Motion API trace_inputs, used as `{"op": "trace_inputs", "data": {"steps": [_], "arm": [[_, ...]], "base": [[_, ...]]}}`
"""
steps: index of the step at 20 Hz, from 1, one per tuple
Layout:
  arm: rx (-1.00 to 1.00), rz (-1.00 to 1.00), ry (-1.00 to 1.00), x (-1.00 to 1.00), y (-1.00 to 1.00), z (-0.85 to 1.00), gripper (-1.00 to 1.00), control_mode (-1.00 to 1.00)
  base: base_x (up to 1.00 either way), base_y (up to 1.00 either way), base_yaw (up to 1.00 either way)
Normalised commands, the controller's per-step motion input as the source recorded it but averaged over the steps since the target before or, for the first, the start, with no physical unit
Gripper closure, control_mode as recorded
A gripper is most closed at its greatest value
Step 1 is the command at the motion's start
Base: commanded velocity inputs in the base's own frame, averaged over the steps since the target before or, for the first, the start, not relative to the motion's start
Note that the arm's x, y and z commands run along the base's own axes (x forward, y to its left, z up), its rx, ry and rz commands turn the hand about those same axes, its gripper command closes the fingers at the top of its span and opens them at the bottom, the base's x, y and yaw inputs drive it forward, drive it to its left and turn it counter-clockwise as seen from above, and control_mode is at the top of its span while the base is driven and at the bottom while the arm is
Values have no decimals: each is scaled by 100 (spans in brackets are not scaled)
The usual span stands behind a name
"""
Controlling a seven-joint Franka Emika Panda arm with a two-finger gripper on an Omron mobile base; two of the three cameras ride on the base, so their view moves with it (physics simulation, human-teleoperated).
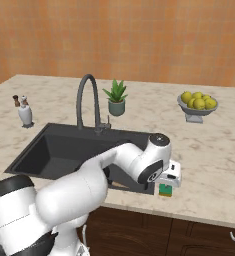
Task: Pick the pan and sponge and place them into the sink. Then turn on the water.
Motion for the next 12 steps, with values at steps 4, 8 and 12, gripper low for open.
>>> {"op": "trace_inputs", "data": {"steps": [4, 8, 12], "arm": [[0, -2, 2, 28, -9, -40, -100, -100], [-1, 0, 8, 37, -8, -28, -100, -100], [0, 0, 8, 27, -26, -8, -100, -100]], "base": [[0, 0, 0], [0, 0, 0], [0, 0, 0]]}}
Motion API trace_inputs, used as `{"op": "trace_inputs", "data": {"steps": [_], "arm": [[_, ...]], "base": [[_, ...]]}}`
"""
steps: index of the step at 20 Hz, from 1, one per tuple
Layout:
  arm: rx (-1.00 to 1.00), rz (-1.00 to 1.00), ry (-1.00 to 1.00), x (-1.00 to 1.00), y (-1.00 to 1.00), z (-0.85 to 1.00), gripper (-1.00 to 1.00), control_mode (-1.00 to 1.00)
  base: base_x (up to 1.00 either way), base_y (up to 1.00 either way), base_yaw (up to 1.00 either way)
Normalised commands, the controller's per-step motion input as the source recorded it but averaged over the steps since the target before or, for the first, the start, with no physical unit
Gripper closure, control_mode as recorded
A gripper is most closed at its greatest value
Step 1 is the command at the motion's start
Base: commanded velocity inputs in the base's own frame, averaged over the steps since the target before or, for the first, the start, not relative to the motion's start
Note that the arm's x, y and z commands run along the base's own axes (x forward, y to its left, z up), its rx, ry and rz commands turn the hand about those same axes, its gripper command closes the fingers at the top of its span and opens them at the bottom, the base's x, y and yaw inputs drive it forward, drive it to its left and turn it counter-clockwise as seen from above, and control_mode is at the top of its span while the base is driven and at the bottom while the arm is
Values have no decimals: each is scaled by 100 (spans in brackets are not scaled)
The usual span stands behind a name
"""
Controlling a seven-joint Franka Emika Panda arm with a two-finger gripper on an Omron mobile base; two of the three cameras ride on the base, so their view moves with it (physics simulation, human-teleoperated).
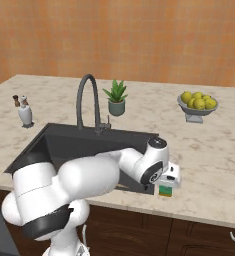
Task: Pick the pan and sponge and place them into the sink. Then turn on the water.
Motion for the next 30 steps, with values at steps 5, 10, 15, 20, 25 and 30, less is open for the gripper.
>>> {"op": "trace_inputs", "data": {"steps": [5, 10, 15, 20, 25, 30], "arm": [[-1, 0, 1, 12, -7, -5, -100, -100], [-6, 0, 7, 27, 0, -32, -100, -100], [0, 0, 1, 12, -25, -26, -100, -100], [0, 0, 0, 0, -22, -11, -100, -100], [0, 0, 0, 0, -8, -21, -100, -100], [0, 0, 3, 0, -27, -45, 100, -100]], "base": [[0, 0, 0], [0, 0, 0], [0, 0, 0], [0, 0, 0], [0, 0, 0], [0, 0, 0]]}}
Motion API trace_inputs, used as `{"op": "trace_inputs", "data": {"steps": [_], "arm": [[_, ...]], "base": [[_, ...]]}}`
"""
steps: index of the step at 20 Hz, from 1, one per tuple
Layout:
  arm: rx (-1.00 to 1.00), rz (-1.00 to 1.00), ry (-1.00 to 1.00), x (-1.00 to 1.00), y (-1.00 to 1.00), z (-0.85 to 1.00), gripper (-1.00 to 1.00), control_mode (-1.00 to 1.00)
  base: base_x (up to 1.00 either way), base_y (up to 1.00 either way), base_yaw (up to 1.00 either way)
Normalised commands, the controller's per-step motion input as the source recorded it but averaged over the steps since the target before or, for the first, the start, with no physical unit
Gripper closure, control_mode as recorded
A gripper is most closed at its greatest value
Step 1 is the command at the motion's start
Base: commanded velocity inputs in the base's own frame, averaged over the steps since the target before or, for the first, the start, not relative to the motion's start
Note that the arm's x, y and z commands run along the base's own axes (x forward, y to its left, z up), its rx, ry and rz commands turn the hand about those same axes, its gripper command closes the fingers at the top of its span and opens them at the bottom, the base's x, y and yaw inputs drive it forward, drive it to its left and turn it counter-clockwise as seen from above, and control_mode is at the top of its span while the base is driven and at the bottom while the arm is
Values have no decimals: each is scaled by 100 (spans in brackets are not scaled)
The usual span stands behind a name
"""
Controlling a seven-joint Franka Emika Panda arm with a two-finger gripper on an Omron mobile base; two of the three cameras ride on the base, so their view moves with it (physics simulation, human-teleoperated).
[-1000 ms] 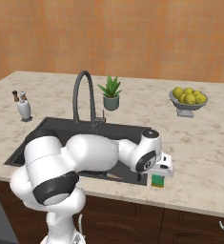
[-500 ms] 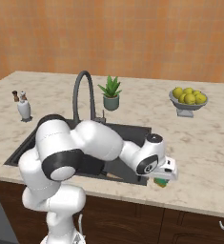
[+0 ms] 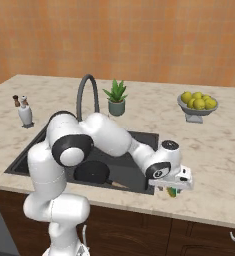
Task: Pick the pan and sponge and place them into the sink. Then turn on the water.
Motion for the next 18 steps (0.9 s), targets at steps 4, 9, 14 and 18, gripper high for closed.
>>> {"op": "trace_inputs", "data": {"steps": [4, 9, 14, 18], "arm": [[1, 0, 0, -4, -37, -31, 100, -100], [0, 1, -2, -12, -21, -8, 100, -100], [0, 10, -31, -39, 5, 47, 100, -100], [0, 22, -34, -20, 36, 95, 100, -100]], "base": [[0, 0, 0], [0, 0, 0], [0, 0, 0], [0, 0, 0]]}}
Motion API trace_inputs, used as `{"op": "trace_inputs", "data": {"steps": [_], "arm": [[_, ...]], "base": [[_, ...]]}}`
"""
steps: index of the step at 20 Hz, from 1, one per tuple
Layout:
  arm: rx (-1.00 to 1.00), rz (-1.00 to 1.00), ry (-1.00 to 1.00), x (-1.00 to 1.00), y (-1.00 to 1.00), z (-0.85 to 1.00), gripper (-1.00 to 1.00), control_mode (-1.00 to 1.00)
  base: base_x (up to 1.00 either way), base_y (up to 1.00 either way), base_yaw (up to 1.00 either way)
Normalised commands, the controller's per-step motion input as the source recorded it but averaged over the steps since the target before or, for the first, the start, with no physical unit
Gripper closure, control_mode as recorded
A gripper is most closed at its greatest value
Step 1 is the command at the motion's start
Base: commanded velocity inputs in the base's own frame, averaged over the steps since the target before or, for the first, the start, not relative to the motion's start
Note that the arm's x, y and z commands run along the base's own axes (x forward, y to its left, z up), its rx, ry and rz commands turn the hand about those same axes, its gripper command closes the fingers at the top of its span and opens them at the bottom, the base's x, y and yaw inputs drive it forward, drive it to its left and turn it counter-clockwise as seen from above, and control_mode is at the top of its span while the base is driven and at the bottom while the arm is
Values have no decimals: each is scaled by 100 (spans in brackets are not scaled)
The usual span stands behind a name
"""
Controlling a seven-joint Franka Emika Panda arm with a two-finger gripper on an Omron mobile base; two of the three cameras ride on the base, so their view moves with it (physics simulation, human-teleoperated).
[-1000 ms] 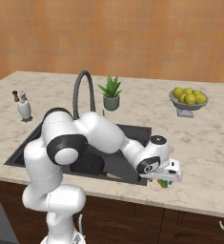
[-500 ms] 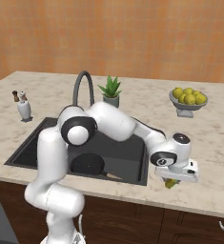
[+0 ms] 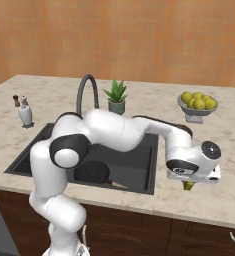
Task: Pick the pan and sponge and place them into the sink. Then turn on the water.
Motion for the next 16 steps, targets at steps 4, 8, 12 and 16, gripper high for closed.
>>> {"op": "trace_inputs", "data": {"steps": [4, 8, 12, 16], "arm": [[0, 34, -23, 0, 77, 69, 100, -100], [-2, 33, -5, 7, 100, 43, 100, -100], [-2, 34, 1, 18, 100, 42, 100, -100], [-1, 33, 6, 30, 85, 34, 100, -100]], "base": [[0, 0, 0], [0, 0, 0], [0, 0, 0], [0, 0, 0]]}}
